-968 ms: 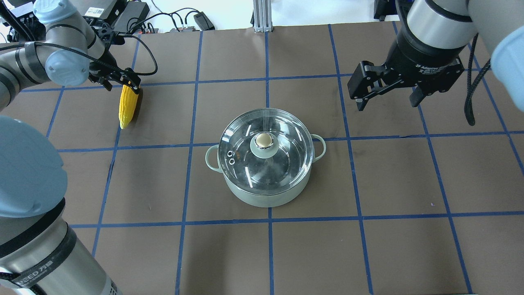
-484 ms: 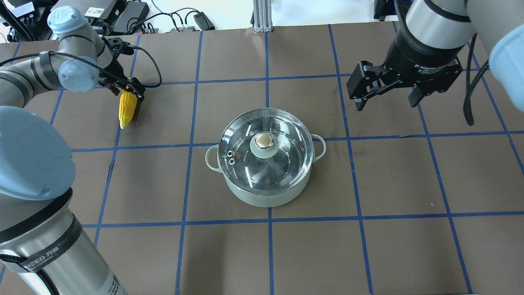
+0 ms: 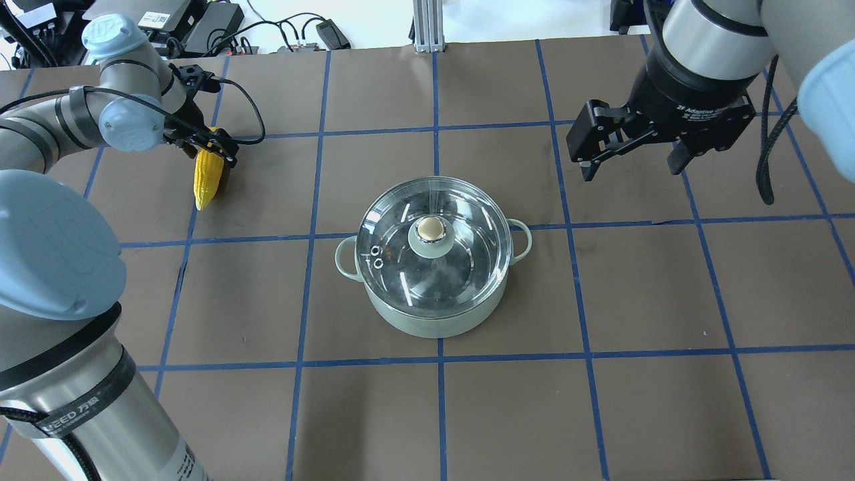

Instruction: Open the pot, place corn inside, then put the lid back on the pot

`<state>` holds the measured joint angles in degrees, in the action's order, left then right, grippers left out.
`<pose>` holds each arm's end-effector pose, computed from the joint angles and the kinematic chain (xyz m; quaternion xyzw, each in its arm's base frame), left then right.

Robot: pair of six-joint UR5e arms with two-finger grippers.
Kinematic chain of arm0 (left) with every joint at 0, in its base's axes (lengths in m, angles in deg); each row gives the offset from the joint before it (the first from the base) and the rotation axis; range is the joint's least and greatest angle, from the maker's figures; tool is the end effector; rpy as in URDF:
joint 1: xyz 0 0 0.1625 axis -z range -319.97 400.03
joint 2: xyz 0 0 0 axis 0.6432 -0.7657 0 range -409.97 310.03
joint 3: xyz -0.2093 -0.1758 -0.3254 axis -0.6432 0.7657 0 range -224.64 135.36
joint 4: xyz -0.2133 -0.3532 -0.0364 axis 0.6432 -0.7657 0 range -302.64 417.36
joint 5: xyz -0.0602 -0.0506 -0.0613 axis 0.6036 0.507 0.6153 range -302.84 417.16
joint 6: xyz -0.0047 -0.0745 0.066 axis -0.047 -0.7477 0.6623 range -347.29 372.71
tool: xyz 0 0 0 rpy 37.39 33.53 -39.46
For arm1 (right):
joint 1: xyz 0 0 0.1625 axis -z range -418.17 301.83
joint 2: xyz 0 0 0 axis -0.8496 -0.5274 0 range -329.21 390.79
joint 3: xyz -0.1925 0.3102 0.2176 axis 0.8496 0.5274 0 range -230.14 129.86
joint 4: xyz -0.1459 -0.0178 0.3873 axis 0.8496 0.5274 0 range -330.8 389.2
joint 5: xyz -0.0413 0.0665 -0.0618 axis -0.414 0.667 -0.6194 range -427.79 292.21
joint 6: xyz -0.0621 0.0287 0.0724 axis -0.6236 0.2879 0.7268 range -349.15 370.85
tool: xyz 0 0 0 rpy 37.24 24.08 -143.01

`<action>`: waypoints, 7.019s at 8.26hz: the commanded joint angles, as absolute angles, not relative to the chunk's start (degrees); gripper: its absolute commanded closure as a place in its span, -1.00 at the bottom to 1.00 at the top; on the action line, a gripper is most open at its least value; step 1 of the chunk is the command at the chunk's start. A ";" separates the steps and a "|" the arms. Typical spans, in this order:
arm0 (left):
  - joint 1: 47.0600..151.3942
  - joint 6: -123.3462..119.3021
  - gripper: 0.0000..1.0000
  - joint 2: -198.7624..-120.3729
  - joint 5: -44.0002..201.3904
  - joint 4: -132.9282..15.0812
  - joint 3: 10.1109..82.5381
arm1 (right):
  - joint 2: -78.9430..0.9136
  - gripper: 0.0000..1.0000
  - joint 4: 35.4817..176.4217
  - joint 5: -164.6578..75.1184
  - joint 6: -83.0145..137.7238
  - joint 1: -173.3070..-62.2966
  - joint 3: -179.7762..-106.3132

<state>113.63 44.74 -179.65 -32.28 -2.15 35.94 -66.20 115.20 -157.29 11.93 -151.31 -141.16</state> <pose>0.0718 -0.7192 0.1926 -0.1360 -0.9907 0.0039 0.0036 0.1582 -0.4334 0.5290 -0.0180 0.9997 -0.0170 0.0050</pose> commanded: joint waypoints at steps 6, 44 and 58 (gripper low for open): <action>113.51 39.35 1.00 -178.39 -33.19 -2.76 34.90 | -66.15 -1.00 114.29 -156.91 12.95 -151.16 -141.10; 126.52 13.15 1.00 -150.96 -32.57 -30.89 36.13 | -43.55 0.74 135.55 -156.12 41.70 -173.22 -142.07; 147.42 2.34 1.00 -153.07 -24.49 -25.45 44.02 | -64.04 0.77 115.25 -155.77 18.85 -149.75 -141.37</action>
<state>144.99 2.38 -152.93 -25.40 -28.24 41.98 -63.68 116.64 -155.81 19.81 -150.31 -141.37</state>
